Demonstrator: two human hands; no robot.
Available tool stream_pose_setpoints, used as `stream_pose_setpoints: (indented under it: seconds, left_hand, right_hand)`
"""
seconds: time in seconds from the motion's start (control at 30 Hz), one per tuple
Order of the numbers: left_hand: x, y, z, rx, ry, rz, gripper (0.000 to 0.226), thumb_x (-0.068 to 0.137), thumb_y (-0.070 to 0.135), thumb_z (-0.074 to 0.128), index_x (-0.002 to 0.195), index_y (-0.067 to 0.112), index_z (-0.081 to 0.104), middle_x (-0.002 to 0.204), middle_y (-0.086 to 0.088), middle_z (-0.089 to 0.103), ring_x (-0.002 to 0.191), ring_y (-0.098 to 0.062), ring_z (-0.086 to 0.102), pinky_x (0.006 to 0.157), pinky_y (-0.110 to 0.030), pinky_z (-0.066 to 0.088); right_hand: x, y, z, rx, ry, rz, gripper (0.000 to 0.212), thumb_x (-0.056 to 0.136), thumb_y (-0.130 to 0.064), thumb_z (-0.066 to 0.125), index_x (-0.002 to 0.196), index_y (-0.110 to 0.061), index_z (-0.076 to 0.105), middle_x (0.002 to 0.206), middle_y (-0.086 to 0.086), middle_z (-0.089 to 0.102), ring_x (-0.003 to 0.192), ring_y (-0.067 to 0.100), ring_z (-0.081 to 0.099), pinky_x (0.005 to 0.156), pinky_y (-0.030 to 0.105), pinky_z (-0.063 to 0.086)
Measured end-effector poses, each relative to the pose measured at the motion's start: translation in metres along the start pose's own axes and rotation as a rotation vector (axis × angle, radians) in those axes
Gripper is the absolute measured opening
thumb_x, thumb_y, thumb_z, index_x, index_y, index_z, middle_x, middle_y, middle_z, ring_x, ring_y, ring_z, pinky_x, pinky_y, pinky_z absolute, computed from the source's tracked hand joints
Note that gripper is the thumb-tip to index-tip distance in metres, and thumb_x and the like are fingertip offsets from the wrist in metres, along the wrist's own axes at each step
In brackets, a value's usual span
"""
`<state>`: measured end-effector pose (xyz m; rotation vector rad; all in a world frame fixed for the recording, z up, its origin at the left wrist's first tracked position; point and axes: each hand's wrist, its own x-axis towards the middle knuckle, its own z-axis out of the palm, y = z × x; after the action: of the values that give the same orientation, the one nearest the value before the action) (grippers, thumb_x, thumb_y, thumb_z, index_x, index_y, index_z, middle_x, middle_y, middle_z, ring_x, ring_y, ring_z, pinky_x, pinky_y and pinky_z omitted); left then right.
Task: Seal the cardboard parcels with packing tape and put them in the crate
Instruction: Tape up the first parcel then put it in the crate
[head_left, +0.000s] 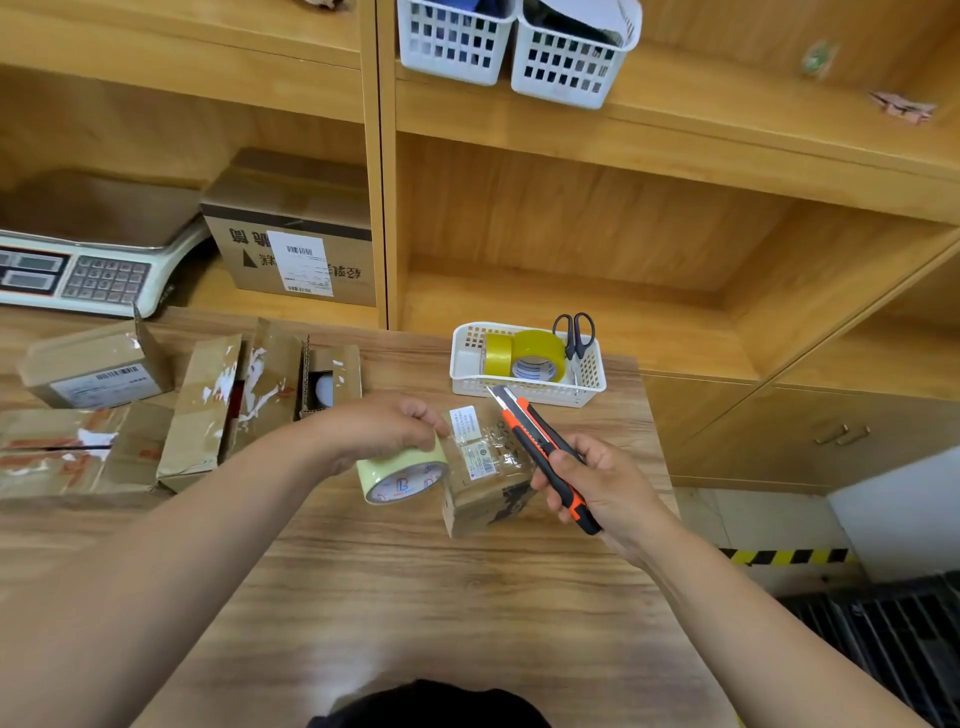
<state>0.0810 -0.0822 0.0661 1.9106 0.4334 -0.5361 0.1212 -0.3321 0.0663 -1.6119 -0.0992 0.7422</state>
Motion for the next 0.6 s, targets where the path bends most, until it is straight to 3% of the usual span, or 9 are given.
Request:
stream_pose_setpoints:
  seconds: [0.07,0.2,0.33,0.43,0.6]
  left_hand:
    - [0.002,-0.001,0.001,-0.021,0.005,-0.001,0.023,0.084,0.007,0.059,0.096,0.022,0.071,0.112,-0.001,0.069,0.089,-0.011,0.058,0.073,-0.023,0.043]
    - [0.004,-0.003,0.001,-0.033,0.007,-0.007,0.023,0.084,0.006,0.059,0.097,0.021,0.071,0.111,0.001,0.069,0.090,-0.011,0.060,0.075,-0.023,0.044]
    - [0.006,-0.003,0.000,-0.029,0.004,-0.019,0.022,0.083,0.007,0.060,0.095,0.022,0.072,0.111,0.000,0.069,0.093,-0.015,0.061,0.079,-0.026,0.045]
    - [0.006,-0.003,0.000,-0.030,0.005,-0.020,0.020,0.084,0.007,0.060,0.095,0.020,0.071,0.111,0.000,0.069,0.093,-0.014,0.060,0.079,-0.026,0.045]
    - [0.007,-0.001,0.006,0.004,0.086,-0.008,0.014,0.087,0.024,0.063,0.094,0.015,0.071,0.103,0.002,0.071,0.092,-0.014,0.063,0.075,-0.027,0.047]
  right_hand:
    - [0.001,0.000,-0.001,-0.046,0.037,-0.001,0.007,0.097,-0.013,0.051,0.098,-0.009,0.058,0.071,0.009,0.067,0.049,0.015,0.052,0.042,0.024,0.041]
    - [0.002,0.000,-0.002,-0.136,0.078,-0.008,0.008,0.097,-0.018,0.052,0.095,-0.012,0.057,0.068,0.008,0.066,0.048,0.015,0.053,0.043,0.025,0.041]
    - [0.005,0.001,0.001,-0.113,0.119,-0.003,0.011,0.097,-0.021,0.053,0.095,-0.011,0.057,0.066,0.007,0.068,0.052,0.017,0.059,0.052,0.026,0.048]
    - [0.009,0.001,0.006,-0.051,0.086,0.035,0.006,0.095,-0.014,0.055,0.097,-0.009,0.056,0.078,0.011,0.073,0.068,0.021,0.069,0.066,0.032,0.051]
    - [0.018,-0.006,0.023,-0.109,0.005,0.057,0.013,0.094,0.002,0.051,0.103,-0.007,0.049,0.095,0.011,0.070,0.072,0.024,0.071,0.063,0.030,0.056]
